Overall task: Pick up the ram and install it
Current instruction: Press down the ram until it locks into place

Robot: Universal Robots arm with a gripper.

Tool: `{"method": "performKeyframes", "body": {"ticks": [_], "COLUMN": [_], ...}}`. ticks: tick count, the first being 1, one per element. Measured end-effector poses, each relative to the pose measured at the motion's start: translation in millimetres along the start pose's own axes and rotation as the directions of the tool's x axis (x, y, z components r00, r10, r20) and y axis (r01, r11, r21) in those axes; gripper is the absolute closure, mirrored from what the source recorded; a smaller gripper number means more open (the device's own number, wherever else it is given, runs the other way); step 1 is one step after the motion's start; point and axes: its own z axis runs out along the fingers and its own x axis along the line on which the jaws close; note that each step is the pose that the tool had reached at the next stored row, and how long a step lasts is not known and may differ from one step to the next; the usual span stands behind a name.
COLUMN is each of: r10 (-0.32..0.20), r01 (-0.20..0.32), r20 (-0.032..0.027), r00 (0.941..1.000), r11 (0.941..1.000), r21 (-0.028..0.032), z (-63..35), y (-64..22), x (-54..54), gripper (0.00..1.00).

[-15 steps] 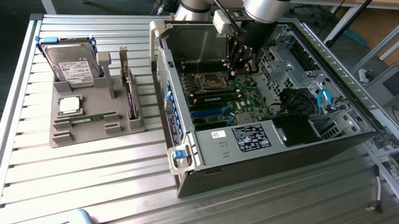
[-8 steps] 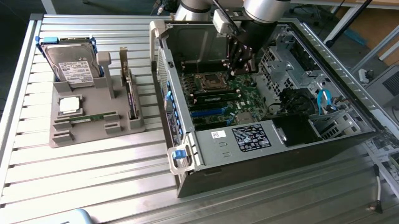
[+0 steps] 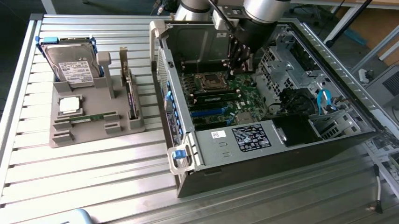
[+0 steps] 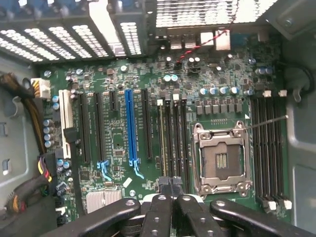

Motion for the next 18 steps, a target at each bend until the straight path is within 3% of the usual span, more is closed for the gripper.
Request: {"method": "performKeyframes", "body": {"ticks": [5,10,18], "r10": [0.080,0.155,0.286], "r01": [-0.080,-0.155,-0.286], "r20": [0.0024,0.0049,0.0093], "r00": [0.9968,0.9879,0.9580], "r11": [0.9968,0.9879,0.9581], "r21": [0.0012,0.0021,0.0033], "z": [0.0,0.0,0.0], "y": [0.0,0.0,0.0], "x": [0.0,0.0,0.0], "gripper": [0.90,0.90,0.90]}}
